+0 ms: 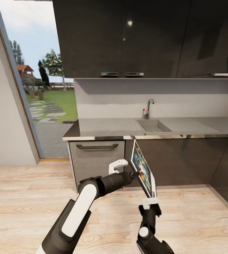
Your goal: Pick up the poster from the kitchen countertop and hang it on one of the wall nails in the kitchen.
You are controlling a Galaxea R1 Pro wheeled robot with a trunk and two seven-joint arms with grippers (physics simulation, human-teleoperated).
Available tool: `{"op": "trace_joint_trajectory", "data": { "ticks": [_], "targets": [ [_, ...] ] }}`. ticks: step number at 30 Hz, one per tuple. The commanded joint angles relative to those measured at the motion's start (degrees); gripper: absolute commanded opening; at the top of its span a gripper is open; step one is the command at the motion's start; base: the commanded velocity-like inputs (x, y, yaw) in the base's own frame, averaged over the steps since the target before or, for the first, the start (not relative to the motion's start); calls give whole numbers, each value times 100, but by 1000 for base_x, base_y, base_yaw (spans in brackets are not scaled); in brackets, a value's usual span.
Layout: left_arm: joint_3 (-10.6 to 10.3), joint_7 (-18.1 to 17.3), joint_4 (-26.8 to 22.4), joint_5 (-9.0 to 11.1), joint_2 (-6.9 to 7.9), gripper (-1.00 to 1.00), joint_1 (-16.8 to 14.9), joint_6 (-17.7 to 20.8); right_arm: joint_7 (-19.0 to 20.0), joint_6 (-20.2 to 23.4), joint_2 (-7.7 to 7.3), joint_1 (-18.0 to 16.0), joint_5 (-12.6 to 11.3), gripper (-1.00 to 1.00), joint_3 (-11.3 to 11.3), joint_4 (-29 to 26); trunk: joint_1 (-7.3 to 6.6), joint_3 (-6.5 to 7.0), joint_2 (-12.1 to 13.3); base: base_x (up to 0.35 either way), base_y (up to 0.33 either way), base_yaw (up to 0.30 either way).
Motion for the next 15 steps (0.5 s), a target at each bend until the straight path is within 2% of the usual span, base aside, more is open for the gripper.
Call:
{"op": "trace_joint_trajectory", "data": {
  "ticks": [1,7,10,11,12,15],
  "targets": [
    [0,57,-5,60,-1,100,-4,7,107,-49,-34,-13,-72,-100,-39,15,0,-6,-4,0,0,0],
    [54,-33,2,67,-1,100,-2,10,778,-553,-293,-34,-352,-100,-240,44,0,-6,-4,0,0,0],
    [81,-274,9,68,-1,100,2,5,1017,-702,-396,-28,-389,-100,-264,50,0,-6,-4,0,0,0],
    [92,-525,13,69,-1,100,6,0,1166,-762,-471,-18,-407,-100,-272,53,0,-6,-4,0,0,0],
    [95,-672,15,69,37,100,8,-6,1234,-785,-510,-12,-415,-100,-276,54,0,-6,-4,0,0,0],
    [100,-1163,26,67,358,100,18,-86,1409,-831,-642,10,-467,-100,-282,56,0,-6,-4,0,0,0]
  ]
}}
